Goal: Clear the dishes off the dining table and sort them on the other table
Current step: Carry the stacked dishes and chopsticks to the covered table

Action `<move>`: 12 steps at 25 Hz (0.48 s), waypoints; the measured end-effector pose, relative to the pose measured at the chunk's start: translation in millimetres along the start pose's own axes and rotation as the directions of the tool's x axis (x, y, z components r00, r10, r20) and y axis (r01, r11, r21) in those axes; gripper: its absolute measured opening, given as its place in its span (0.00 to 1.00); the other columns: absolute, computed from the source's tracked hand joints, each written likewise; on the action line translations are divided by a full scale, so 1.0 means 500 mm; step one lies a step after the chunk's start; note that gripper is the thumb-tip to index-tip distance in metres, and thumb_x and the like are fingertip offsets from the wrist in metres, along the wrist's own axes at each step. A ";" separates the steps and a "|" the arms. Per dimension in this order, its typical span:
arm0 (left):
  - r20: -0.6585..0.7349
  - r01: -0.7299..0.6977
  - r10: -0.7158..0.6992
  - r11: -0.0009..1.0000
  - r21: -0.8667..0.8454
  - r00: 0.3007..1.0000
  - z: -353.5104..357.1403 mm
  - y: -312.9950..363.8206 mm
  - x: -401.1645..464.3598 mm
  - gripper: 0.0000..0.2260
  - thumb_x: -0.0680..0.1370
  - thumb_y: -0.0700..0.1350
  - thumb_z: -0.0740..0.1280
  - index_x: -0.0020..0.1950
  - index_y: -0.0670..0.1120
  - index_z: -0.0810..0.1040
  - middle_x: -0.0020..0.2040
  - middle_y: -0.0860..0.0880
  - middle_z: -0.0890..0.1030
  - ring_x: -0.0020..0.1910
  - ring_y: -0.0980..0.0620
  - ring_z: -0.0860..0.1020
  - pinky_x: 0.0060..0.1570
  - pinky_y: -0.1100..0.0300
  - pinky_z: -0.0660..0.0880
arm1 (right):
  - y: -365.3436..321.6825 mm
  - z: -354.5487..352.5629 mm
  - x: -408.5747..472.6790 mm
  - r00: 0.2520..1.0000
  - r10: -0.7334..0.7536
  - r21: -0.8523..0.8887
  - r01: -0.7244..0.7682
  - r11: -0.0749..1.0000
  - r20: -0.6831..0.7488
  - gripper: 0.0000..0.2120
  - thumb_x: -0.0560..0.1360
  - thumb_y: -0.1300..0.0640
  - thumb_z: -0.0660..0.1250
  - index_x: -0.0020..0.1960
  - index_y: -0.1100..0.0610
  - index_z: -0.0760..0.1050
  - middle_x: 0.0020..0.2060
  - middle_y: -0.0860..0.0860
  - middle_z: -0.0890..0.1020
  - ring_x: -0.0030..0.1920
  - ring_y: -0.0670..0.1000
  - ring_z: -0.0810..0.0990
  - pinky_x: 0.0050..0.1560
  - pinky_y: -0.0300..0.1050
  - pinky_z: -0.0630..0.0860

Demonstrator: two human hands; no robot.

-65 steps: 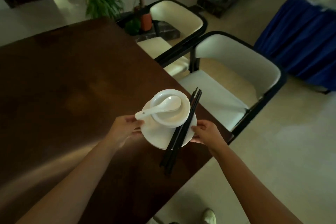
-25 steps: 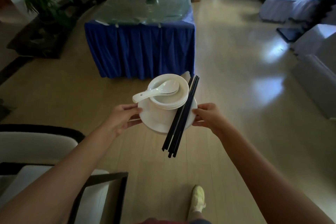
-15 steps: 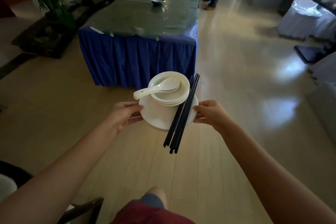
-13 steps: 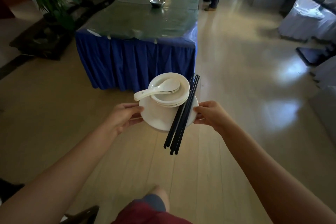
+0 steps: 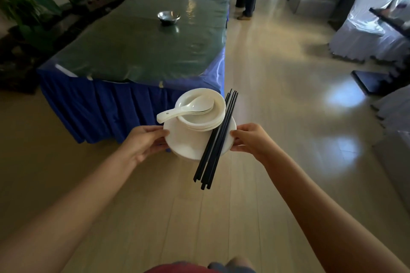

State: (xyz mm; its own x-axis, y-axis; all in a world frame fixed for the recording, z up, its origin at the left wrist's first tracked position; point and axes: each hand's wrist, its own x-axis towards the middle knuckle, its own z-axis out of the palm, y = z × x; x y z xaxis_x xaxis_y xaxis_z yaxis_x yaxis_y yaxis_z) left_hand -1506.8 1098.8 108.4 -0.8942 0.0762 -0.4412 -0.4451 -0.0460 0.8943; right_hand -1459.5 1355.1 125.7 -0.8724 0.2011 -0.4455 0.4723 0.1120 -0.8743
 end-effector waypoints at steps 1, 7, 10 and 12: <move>-0.008 0.002 -0.002 1.000 -0.001 1.000 0.019 0.017 0.040 0.04 0.73 0.34 0.67 0.45 0.40 0.79 0.37 0.43 0.84 0.35 0.49 0.83 0.30 0.58 0.80 | -0.017 -0.013 0.044 1.000 0.001 0.006 -0.001 1.000 0.010 0.05 0.76 0.65 0.62 0.44 0.65 0.76 0.35 0.57 0.80 0.34 0.51 0.81 0.30 0.37 0.80; -0.107 -0.005 0.003 1.000 -0.023 0.994 0.146 0.092 0.281 0.04 0.73 0.35 0.68 0.46 0.42 0.79 0.41 0.44 0.82 0.39 0.49 0.81 0.31 0.59 0.79 | -0.107 -0.114 0.341 0.995 -0.008 -0.020 0.010 1.000 0.096 0.07 0.75 0.65 0.62 0.48 0.69 0.77 0.34 0.57 0.79 0.34 0.51 0.81 0.28 0.37 0.79; -0.194 -0.017 0.003 0.997 -0.071 0.981 0.216 0.132 0.384 0.04 0.73 0.35 0.67 0.45 0.41 0.78 0.40 0.45 0.82 0.36 0.50 0.81 0.31 0.60 0.79 | -0.178 -0.171 0.486 0.985 -0.038 -0.074 0.051 0.996 0.166 0.07 0.75 0.66 0.61 0.47 0.69 0.76 0.33 0.58 0.78 0.33 0.52 0.80 0.31 0.38 0.81; -0.233 -0.040 0.011 0.992 -0.122 0.972 0.265 0.170 0.456 0.04 0.74 0.34 0.67 0.44 0.41 0.79 0.34 0.47 0.84 0.31 0.52 0.82 0.29 0.60 0.80 | -0.236 -0.207 0.581 0.972 -0.049 -0.086 0.070 0.994 0.229 0.07 0.75 0.67 0.61 0.43 0.68 0.76 0.32 0.58 0.77 0.32 0.52 0.79 0.29 0.38 0.81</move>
State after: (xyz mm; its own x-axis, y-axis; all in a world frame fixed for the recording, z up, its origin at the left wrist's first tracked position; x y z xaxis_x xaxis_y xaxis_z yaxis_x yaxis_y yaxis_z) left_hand -1742.0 1244.3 94.0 -0.8855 -0.1584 -0.4369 -0.4113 -0.1705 0.8954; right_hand -1755.8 1501.1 119.4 -0.9001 -0.0327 -0.4344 0.4189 0.2090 -0.8837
